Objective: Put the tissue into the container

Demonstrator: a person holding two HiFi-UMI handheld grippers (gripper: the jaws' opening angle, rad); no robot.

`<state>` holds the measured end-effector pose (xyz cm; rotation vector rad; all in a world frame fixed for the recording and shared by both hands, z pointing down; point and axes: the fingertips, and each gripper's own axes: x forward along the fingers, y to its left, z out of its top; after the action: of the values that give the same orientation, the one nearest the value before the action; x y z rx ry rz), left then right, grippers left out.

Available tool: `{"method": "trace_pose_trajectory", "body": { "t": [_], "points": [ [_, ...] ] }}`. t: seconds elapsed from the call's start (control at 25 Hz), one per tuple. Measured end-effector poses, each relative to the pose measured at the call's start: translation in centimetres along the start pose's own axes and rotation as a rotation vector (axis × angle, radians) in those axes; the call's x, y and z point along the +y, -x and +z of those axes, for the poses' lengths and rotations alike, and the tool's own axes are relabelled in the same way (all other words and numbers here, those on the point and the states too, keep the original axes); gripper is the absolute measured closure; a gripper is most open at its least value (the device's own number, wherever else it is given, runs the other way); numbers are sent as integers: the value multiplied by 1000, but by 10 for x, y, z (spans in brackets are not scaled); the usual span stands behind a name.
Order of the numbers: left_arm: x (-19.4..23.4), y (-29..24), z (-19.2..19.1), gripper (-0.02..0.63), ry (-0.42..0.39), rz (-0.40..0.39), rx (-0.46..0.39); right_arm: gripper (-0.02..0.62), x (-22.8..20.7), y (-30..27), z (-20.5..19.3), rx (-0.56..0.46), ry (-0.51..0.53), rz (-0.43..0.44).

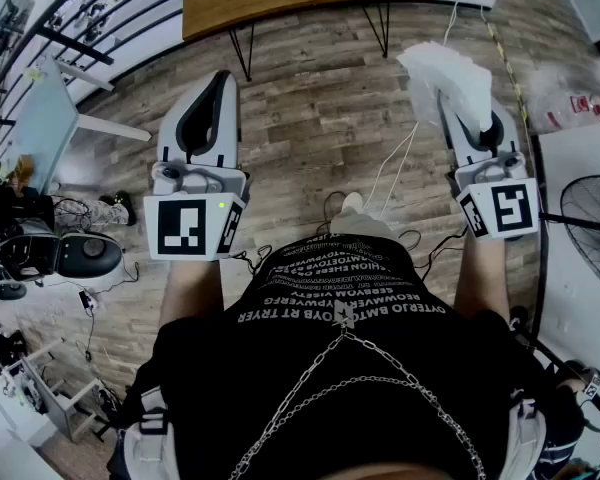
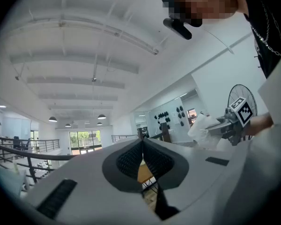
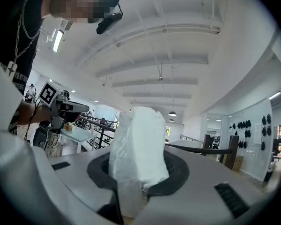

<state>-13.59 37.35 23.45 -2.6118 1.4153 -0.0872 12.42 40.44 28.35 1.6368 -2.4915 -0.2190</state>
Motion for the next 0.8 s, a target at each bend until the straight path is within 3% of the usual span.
{"method": "trace_pose_trajectory", "body": {
  "t": [0.28, 0.44, 0.64, 0.8],
  "points": [
    [45, 172, -44, 577, 60, 124, 68, 466, 120, 62, 14, 7, -41, -5],
    [62, 245, -38, 577, 61, 173, 52, 465, 170, 88, 38, 0, -47, 5],
    [78, 296, -33, 577, 74, 195, 26, 465, 205, 105, 56, -11, -45, -7],
    [77, 299, -35, 577, 68, 187, 26, 465, 210, 109, 67, -20, -13, -12]
  ]
}}
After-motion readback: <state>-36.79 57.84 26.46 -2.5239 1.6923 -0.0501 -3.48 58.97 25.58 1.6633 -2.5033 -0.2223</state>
